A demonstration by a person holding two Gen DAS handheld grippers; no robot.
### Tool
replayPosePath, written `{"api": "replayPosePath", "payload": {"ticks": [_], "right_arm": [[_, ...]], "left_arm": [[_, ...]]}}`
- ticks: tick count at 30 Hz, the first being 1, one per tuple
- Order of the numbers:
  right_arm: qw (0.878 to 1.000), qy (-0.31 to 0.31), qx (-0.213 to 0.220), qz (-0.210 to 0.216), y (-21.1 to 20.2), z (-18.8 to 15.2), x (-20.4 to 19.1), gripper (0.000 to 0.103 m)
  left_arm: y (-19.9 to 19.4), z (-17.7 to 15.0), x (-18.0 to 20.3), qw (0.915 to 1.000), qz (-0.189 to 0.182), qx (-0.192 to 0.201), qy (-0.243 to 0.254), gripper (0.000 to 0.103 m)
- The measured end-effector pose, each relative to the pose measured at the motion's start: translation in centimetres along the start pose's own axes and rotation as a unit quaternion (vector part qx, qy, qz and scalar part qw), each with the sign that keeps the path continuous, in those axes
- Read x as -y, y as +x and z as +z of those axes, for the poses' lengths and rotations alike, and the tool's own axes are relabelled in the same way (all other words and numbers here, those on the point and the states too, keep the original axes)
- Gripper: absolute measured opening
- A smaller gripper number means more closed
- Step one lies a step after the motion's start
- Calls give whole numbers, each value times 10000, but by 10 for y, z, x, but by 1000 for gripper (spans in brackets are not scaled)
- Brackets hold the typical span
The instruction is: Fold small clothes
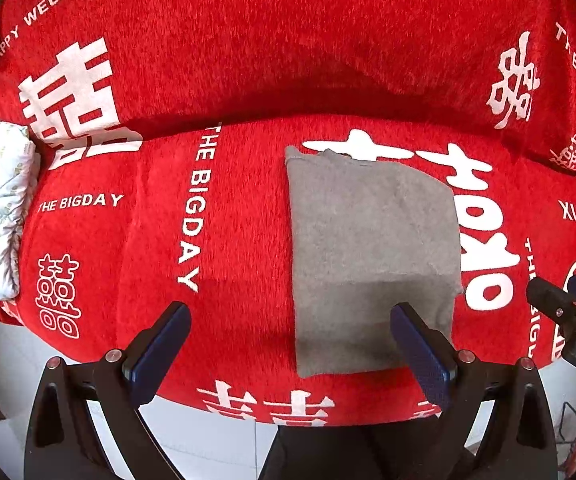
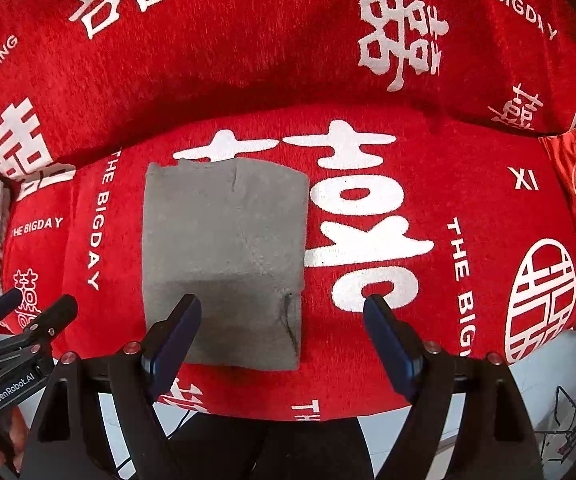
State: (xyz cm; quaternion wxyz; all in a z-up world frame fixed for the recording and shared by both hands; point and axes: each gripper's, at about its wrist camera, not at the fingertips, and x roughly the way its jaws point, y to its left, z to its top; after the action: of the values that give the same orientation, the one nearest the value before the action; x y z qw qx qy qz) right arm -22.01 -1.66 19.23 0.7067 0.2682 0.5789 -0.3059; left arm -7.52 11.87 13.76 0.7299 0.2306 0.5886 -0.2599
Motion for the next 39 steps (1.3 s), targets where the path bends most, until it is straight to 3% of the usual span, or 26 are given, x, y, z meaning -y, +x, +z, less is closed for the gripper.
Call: {"api": "replayPosePath", "payload": {"ticks": [39], "right_arm": [[10000, -61, 10, -47, -4, 1, -2, 86]], "left_arm": [[-8, 5, 1, 9999, 84, 64, -19, 100]]}}
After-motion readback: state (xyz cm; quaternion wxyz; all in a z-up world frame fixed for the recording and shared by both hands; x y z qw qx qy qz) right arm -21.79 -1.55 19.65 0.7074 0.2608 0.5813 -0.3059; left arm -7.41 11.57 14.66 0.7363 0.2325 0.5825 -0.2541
